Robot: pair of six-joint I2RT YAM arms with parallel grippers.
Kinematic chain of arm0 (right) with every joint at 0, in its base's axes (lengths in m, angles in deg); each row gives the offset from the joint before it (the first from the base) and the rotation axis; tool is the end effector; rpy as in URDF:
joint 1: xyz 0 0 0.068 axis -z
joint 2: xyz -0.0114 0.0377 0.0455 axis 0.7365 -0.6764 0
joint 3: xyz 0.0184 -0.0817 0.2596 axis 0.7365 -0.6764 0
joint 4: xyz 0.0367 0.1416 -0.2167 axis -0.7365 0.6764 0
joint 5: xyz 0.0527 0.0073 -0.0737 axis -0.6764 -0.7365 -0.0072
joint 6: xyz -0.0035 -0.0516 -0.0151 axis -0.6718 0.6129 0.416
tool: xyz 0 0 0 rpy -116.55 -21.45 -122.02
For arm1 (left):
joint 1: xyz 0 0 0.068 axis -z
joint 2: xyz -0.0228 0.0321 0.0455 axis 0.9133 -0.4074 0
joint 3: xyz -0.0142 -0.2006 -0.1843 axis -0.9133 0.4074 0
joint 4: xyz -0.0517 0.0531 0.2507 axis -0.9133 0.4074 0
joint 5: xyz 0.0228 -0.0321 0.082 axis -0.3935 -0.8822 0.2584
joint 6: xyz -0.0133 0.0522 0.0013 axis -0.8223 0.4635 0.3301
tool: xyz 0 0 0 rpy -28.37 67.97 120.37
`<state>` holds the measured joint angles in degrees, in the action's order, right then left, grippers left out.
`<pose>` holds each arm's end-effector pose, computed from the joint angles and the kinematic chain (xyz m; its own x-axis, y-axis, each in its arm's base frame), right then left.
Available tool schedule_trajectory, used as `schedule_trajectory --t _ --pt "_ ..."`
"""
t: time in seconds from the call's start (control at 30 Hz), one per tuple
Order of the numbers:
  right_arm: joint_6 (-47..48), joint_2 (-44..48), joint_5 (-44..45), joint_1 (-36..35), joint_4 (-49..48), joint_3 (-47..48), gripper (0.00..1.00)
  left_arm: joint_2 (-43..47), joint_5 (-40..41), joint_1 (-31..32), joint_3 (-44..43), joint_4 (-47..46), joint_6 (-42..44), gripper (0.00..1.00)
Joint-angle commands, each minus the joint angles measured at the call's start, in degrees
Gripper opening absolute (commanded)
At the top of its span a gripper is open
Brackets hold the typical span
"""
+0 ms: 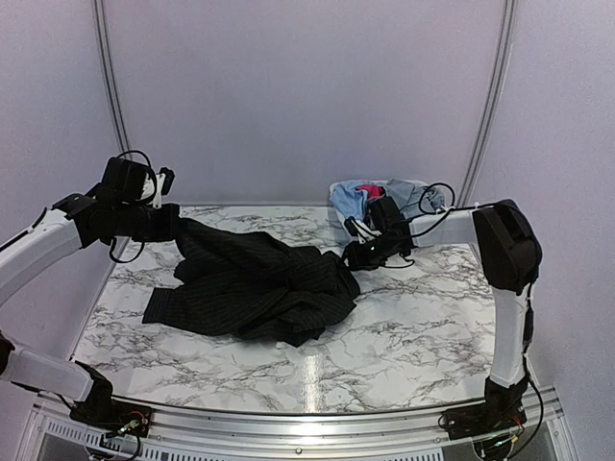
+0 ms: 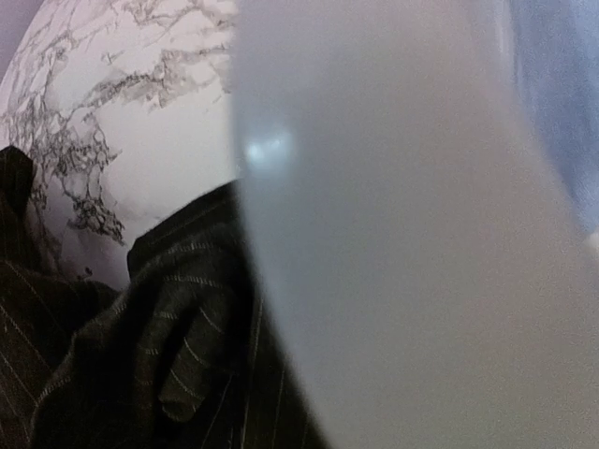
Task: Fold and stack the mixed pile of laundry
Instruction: Pick up the crumpled shirt from the center of the board.
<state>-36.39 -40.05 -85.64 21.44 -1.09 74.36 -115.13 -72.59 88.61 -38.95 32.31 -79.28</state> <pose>0.3921 0.2048 0.1497 -0.8379 -0.1876 -0.5125 -0.4253 0.8129 0.3979 0.2531 -0.1073 0.3357 -0.6051 -0.0468 -0.7948 0.2622 0.9309 -0.2544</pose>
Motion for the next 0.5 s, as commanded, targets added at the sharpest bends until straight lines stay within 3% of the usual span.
schedule_trajectory --t 0.0,0.17,0.47 --pt "0.1 -3.4 -0.1 -2.2 3.2 2.1 0.35 -1.3 -0.9 -0.5 -1.1 -0.3 1.0 0.0" --pt "-1.2 -0.5 -3.7 -2.5 2.3 0.9 0.02 -2.8 -0.8 -1.1 -1.4 -0.3 1.0 0.0" --pt "-0.4 18.4 1.7 -0.6 4.5 -3.2 0.0 -5.4 -2.8 -2.6 -5.6 -0.3 1.5 0.0"
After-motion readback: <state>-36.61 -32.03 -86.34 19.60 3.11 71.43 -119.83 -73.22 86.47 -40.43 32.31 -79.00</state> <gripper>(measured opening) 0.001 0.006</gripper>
